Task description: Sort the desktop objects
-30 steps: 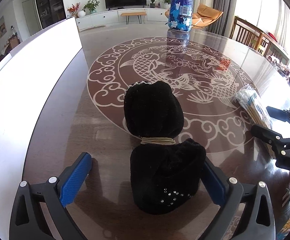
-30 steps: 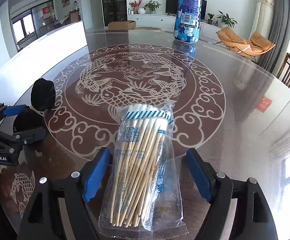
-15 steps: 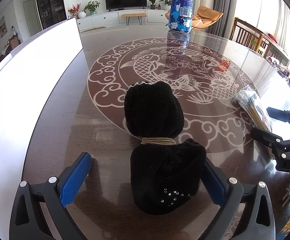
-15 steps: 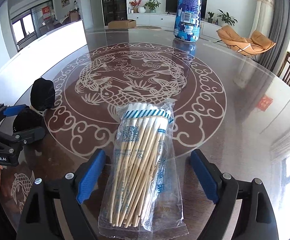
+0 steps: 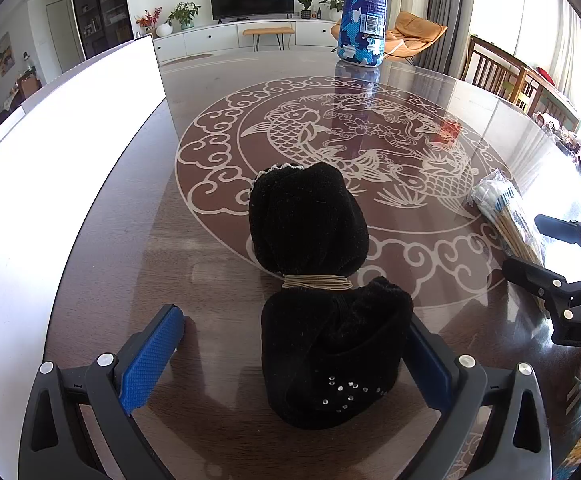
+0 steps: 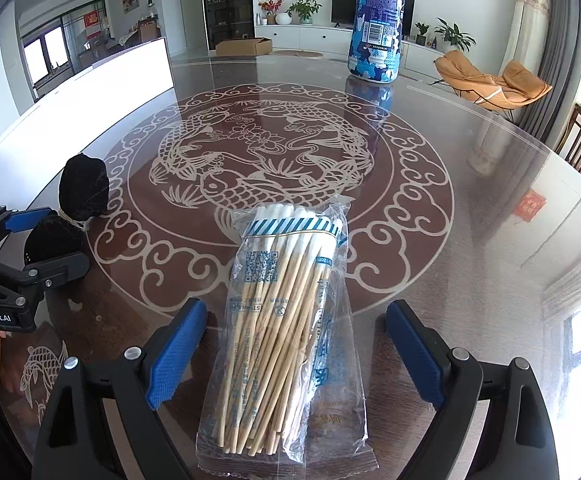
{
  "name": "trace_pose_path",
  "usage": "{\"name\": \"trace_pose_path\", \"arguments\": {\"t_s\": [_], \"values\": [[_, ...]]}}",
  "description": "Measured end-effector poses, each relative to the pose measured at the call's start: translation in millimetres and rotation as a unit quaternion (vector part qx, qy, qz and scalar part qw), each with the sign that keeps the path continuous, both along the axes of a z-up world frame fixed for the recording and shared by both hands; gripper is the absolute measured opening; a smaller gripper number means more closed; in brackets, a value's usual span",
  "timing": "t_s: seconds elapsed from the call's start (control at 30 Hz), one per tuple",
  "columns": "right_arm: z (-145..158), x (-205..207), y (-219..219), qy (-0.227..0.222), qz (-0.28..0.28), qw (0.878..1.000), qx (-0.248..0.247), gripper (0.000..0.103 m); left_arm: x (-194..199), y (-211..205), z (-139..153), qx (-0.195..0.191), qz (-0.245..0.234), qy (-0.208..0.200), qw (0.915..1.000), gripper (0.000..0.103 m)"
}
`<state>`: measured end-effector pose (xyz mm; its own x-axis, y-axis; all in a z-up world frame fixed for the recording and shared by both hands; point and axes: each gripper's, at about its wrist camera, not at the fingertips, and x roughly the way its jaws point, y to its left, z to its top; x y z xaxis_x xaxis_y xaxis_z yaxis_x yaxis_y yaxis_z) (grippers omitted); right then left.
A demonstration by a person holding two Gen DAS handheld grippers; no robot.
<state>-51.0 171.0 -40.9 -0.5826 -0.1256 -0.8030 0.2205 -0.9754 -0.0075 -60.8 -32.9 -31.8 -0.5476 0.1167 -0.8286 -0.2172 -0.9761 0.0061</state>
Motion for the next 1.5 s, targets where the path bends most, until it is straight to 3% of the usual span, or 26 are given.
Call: {"name": "trace_pose_path", "arguments": {"t_s": [1.33, 1.5], "values": [[0.1, -0.4, 0.9, -0.001, 0.000, 1.000, 0.000, 0.095, -1.2, 0.1, -0.6, 0.000, -0.001, 0.000, 1.0000, 0.103], [3.0, -1.2, 9.7, -0.016, 0.001, 0.999, -0.033, 0.096, -5.2, -2.8, 3.7, 0.004, -0.020, -0.048, 0.9986, 0.103]]}}
